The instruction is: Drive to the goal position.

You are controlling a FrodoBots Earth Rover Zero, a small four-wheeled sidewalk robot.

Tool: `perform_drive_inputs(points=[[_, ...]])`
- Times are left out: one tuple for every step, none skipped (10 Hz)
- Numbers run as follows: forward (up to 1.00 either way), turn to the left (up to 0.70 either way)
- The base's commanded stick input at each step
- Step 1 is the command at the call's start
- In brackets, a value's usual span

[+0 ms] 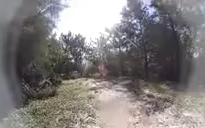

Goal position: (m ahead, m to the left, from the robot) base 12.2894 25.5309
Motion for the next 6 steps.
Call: perform_drive_inputs(points=[[0.85, 0.0], [0.85, 0.0], [0.85, 0.0], [0.85, 0.0], [0.85, 0.0], [0.85, 0.0]])
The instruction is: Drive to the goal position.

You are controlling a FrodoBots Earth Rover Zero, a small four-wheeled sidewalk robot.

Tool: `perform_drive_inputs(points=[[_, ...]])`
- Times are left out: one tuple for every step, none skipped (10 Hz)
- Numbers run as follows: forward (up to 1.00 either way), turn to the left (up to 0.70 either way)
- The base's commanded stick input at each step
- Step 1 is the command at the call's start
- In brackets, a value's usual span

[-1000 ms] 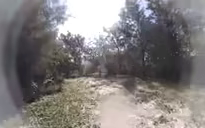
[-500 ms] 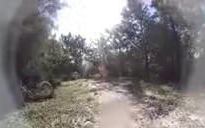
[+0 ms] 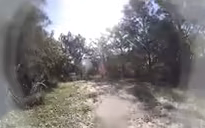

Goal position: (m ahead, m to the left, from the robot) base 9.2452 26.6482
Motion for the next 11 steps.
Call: perform_drive_inputs(points=[[0.85, 0.0], [0.85, 0.0], [0.85, 0.0], [0.85, 0.0], [0.85, 0.0], [0.85, 0.0], [0.85, 0.0], [0.85, 0.0], [0.85, 0.0], [0.85, 0.0], [0.85, 0.0]])
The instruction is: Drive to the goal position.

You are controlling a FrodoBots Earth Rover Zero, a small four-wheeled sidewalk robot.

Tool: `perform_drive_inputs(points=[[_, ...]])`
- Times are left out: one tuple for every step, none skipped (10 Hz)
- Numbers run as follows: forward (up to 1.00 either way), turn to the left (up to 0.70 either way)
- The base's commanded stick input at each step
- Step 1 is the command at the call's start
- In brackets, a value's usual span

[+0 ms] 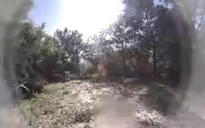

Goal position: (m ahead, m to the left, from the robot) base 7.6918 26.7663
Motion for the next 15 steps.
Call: perform_drive_inputs(points=[[0.85, 0.0], [0.85, 0.0], [0.85, 0.0], [0.85, 0.0], [0.85, 0.0], [0.85, 0.0], [0.85, 0.0], [0.85, 0.0], [0.85, 0.0], [0.85, 0.0], [0.85, 0.0], [0.85, 0.0], [0.85, 0.0], [0.85, 0.0], [0.85, 0.0]])
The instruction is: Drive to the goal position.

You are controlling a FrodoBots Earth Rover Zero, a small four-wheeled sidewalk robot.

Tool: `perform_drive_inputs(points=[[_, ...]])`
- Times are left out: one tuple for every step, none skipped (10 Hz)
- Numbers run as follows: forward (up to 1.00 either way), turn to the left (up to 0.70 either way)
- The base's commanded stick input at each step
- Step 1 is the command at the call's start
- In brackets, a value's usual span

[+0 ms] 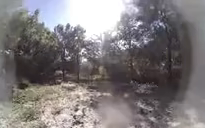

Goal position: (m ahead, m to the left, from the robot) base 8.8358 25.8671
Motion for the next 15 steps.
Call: perform_drive_inputs(points=[[0.85, 0.0], [0.85, 0.0], [0.85, 0.0], [0.85, 0.0], [0.85, 0.0], [0.85, 0.0], [0.85, 0.0], [0.85, 0.0], [0.85, 0.0], [0.85, 0.0], [0.85, 0.0], [0.85, 0.0], [0.85, 0.0], [0.85, 0.0], [0.85, 0.33]])
